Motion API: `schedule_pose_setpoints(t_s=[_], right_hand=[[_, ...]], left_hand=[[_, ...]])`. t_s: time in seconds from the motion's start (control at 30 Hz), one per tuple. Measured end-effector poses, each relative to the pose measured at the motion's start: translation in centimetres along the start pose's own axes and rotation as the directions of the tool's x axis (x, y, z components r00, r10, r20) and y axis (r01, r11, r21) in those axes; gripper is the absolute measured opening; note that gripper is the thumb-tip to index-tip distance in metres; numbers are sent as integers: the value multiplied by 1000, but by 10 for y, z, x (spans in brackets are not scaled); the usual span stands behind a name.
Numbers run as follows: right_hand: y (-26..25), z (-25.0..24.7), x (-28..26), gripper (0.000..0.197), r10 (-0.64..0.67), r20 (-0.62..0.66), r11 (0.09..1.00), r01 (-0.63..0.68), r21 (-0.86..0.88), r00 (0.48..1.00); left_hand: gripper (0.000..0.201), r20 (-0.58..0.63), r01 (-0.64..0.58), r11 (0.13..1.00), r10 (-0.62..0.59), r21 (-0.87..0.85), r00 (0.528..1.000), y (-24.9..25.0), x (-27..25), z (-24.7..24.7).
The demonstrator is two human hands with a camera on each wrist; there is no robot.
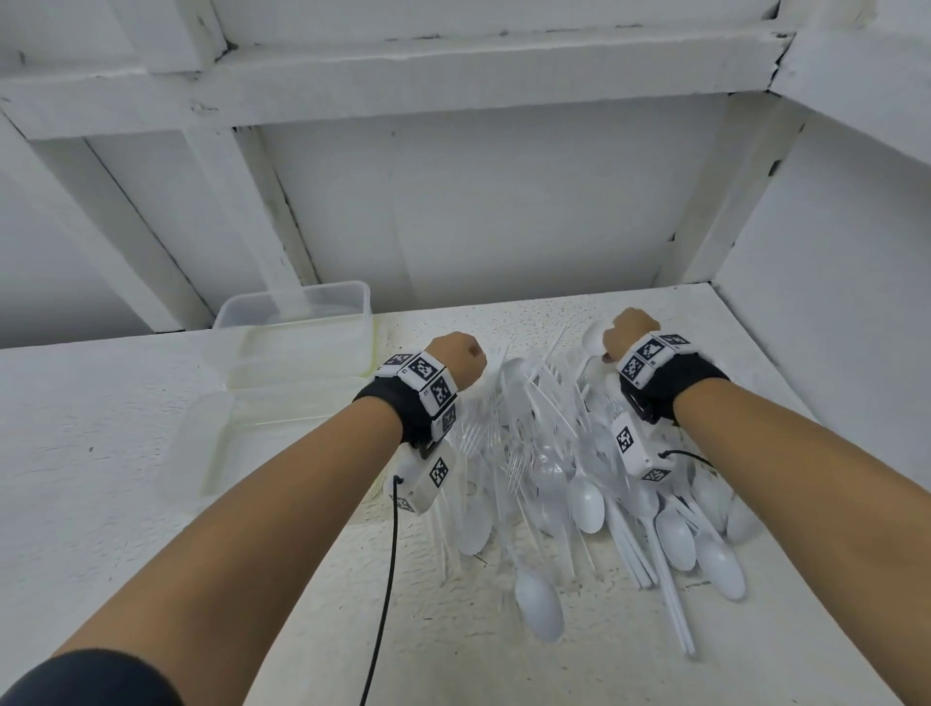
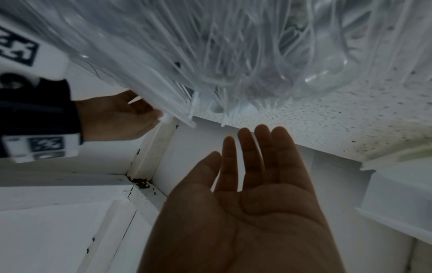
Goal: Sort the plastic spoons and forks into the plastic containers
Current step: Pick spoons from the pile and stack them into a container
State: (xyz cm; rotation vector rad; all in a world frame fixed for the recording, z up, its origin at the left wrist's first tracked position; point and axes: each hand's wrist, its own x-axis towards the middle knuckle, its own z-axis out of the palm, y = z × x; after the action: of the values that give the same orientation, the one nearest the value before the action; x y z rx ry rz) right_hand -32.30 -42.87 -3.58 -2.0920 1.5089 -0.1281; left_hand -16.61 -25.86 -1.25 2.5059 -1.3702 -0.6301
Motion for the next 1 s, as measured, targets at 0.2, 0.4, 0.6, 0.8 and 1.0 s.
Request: schedule_pose_setpoints(t_s=[0.2, 0.4, 0.6, 0.8, 1.0], right_hand=[[-12, -39, -30, 24, -182, -476, 943, 290, 164, 860], [-20, -48, -54, 24, -439, -538, 821, 564, 85, 720], [-17, -33, -66, 23, -428, -406, 812, 541, 218, 807], [-21, -24, -64, 25, -366, -333, 870, 447, 208, 869], [-30, -19, -68, 20, -335, -260, 832, 414, 369, 906]], left_hand=[[29, 52, -18, 998, 14, 59, 999, 13, 23, -5], [31, 100, -16, 986, -1, 166, 995, 23, 38, 12], [35, 86, -10, 989, -3, 149, 996, 21, 32, 12], [21, 78, -18, 1000, 17, 17, 997, 19, 26, -8], [17, -1, -111, 905, 121, -412, 993, 26, 5, -38]])
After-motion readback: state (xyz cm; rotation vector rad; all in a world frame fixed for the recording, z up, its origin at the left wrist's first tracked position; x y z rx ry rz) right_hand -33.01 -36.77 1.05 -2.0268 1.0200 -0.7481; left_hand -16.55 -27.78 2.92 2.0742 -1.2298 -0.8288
